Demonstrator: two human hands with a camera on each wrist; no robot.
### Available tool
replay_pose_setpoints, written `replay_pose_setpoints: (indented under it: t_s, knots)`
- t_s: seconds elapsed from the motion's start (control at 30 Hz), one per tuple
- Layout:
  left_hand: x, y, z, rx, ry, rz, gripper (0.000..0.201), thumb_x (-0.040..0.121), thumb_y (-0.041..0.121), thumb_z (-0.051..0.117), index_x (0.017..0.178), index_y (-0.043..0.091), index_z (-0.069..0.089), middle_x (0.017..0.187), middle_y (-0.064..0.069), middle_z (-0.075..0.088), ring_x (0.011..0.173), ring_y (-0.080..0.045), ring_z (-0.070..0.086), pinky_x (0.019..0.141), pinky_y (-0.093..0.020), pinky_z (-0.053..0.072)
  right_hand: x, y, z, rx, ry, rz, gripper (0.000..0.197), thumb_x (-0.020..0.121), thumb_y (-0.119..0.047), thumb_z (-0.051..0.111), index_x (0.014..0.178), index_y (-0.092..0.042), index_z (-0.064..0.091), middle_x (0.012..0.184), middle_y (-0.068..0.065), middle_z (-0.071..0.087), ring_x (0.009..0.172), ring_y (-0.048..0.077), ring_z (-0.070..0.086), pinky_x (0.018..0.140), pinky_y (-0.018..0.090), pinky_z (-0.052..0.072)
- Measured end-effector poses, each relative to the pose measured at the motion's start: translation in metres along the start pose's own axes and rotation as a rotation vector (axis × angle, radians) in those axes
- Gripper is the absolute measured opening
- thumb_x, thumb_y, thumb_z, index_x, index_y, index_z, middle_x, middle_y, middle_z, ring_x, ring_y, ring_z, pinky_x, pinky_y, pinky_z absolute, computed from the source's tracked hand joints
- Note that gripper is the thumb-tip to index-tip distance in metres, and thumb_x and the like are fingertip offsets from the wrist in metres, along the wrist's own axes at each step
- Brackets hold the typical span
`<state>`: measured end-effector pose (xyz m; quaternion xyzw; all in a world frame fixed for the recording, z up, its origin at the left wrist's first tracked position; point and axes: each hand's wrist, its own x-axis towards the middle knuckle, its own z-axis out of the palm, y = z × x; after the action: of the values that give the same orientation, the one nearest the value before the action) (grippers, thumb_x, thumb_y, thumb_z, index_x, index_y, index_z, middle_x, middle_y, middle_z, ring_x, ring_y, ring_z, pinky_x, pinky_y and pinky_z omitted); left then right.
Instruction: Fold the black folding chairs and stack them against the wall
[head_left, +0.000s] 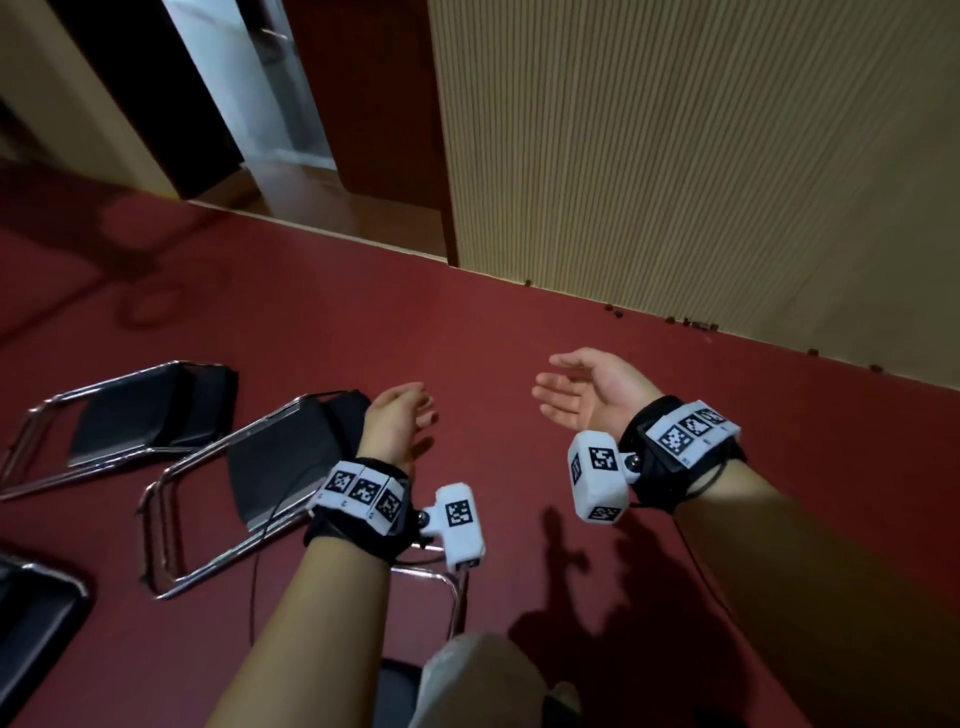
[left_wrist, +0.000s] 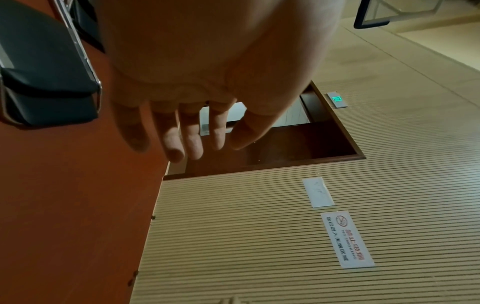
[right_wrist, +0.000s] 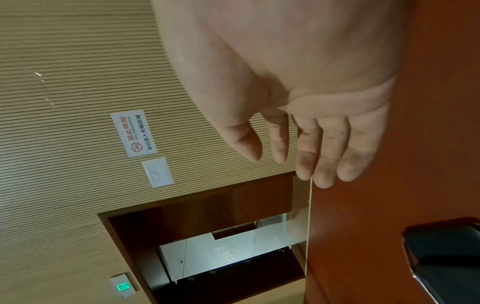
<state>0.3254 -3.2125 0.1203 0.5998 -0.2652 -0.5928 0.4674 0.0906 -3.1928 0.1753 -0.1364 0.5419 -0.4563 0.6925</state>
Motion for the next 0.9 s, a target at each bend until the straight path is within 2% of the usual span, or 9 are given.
replay_pose_setpoints:
  t_s: [0.1,0.23,0.4,0.47,0.53,0.6,0.7,0.8,0.9]
  knots:
    - [0.05,0.017,0.004,-0.035,0.044,-0.018,0.011,0.095,0.01,0.054,0.092,0.018,0.062,0.075,-0.002,0.059,0.06,-0.015,0.054,0.062,-0.026,0.036,0.051,-0.028,0.017,-0.028,-0.023,0.022,0.01,0.094,-0.015,0.055,0.104,-0.013,0.057,0.088,0.01,0.067,0.085,0.027,0.068,0.076,0.039,0.055]
    - [0.127,0.039,0.002,-0.059,0.092,-0.012,0.008,0.094,0.015,0.056,0.096,0.019,0.063,0.08,0.0,0.063,0.065,-0.015,0.057,0.064,-0.029,0.039,0.132,-0.061,0.058,-0.102,-0.051,0.055,0.01,0.093,-0.015,0.055,0.103,-0.013,0.057,0.087,0.01,0.066,0.084,0.027,0.068,0.076,0.039,0.055]
    - [0.252,0.077,-0.024,-0.129,0.187,-0.005,0.009,0.095,0.015,0.055,0.096,0.021,0.061,0.078,0.002,0.059,0.062,-0.011,0.055,0.064,-0.029,0.038,0.264,-0.095,0.154,-0.222,-0.122,0.107,0.006,0.093,-0.016,0.054,0.098,-0.014,0.057,0.085,0.008,0.066,0.081,0.026,0.068,0.073,0.037,0.055]
    - [0.306,0.1,-0.039,-0.126,0.245,-0.009,0.008,0.098,0.013,0.054,0.096,0.019,0.059,0.08,0.0,0.061,0.064,-0.013,0.055,0.057,-0.025,0.035,0.321,-0.104,0.197,-0.249,-0.138,0.139,0.006,0.093,-0.017,0.054,0.098,-0.014,0.057,0.083,0.008,0.066,0.08,0.026,0.067,0.074,0.037,0.055]
    - [0.353,0.124,-0.059,-0.139,0.295,-0.015,0.011,0.098,0.012,0.053,0.091,0.02,0.058,0.081,-0.001,0.061,0.063,-0.013,0.054,0.057,-0.024,0.032,0.373,-0.109,0.242,-0.263,-0.166,0.183,0.005,0.093,-0.017,0.054,0.096,-0.014,0.057,0.084,0.008,0.065,0.08,0.025,0.067,0.075,0.037,0.054]
    - [0.388,0.145,-0.078,-0.143,0.347,-0.014,0.012,0.098,0.014,0.054,0.089,0.02,0.058,0.083,0.0,0.063,0.066,-0.013,0.056,0.062,-0.026,0.033,0.414,-0.112,0.282,-0.273,-0.196,0.224,0.004,0.093,-0.016,0.053,0.094,-0.014,0.057,0.084,0.008,0.064,0.08,0.025,0.066,0.076,0.037,0.053]
    - [0.428,0.164,-0.114,-0.155,0.433,-0.053,0.013,0.099,0.016,0.053,0.088,0.021,0.057,0.082,0.002,0.062,0.067,-0.012,0.056,0.063,-0.026,0.034,0.465,-0.101,0.341,-0.318,-0.228,0.327,0.005,0.093,-0.017,0.053,0.092,-0.015,0.057,0.084,0.008,0.064,0.08,0.026,0.065,0.075,0.037,0.052]
    - [0.458,0.158,-0.153,-0.182,0.515,-0.111,0.013,0.097,0.022,0.055,0.084,0.024,0.055,0.074,0.005,0.059,0.061,-0.009,0.054,0.064,-0.025,0.034,0.511,-0.079,0.386,-0.381,-0.267,0.407,0.005,0.093,-0.016,0.052,0.092,-0.015,0.057,0.083,0.009,0.064,0.08,0.026,0.065,0.075,0.037,0.052]
    - [0.483,0.131,-0.186,-0.21,0.632,-0.185,0.007,0.096,0.02,0.054,0.091,0.024,0.057,0.077,0.004,0.058,0.065,-0.011,0.053,0.066,-0.027,0.036,0.563,-0.046,0.42,-0.473,-0.273,0.479,0.006,0.095,-0.016,0.051,0.091,-0.014,0.056,0.084,0.009,0.063,0.079,0.026,0.064,0.074,0.037,0.051]
